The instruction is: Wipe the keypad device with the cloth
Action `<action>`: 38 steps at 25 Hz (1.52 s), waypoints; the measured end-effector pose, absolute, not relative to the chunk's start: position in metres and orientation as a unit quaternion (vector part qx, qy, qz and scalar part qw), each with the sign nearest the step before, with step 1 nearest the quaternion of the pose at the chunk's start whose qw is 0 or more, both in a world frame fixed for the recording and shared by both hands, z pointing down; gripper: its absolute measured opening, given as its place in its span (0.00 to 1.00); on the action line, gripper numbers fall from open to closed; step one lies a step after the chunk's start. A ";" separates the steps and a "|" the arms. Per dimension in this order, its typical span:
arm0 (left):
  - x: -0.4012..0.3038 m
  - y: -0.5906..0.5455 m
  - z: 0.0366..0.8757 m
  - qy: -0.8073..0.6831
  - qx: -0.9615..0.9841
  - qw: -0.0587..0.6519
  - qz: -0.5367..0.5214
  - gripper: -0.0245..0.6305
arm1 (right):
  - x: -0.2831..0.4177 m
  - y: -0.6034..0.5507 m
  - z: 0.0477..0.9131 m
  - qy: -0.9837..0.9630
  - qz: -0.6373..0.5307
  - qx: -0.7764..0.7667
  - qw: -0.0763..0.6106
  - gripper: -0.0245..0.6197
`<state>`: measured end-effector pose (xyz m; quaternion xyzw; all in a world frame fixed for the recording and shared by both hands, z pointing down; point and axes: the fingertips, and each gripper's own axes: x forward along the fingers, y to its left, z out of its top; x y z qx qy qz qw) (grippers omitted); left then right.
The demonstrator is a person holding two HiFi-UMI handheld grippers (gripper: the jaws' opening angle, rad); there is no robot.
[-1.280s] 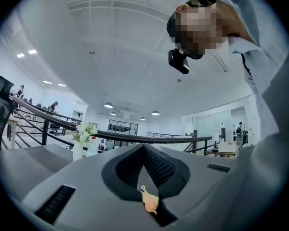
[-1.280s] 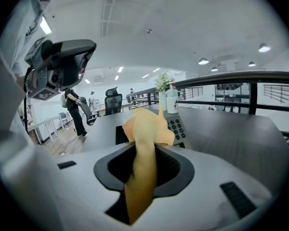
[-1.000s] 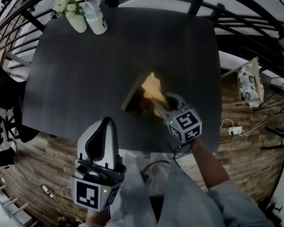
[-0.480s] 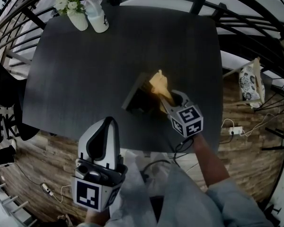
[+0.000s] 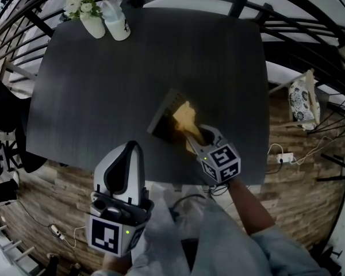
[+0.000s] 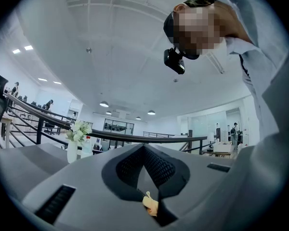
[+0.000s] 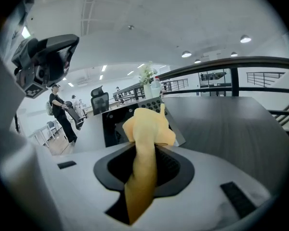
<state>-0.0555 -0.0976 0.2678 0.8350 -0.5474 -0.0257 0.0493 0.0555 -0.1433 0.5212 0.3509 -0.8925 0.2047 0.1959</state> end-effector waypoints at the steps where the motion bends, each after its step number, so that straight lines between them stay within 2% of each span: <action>1: -0.055 -0.098 0.267 -0.547 0.836 0.049 -0.027 0.04 | 0.052 -0.139 0.520 -0.894 0.207 0.347 0.194 0.19; 12: -0.057 -0.099 0.260 -0.546 0.836 0.043 -0.037 0.04 | 0.023 -0.106 0.496 -0.916 0.194 0.293 0.195 0.19; 24: -0.064 -0.096 0.252 -0.549 0.834 0.036 -0.047 0.04 | -0.023 -0.134 0.418 -0.943 0.073 0.266 0.188 0.19; 31: -0.068 -0.095 0.253 -0.553 0.831 0.038 -0.048 0.04 | -0.038 -0.128 0.432 -0.937 0.008 0.220 0.270 0.19; 38: -0.075 -0.098 0.254 -0.564 0.823 0.035 -0.051 0.04 | -0.027 -0.148 0.444 -0.930 0.012 0.242 0.276 0.19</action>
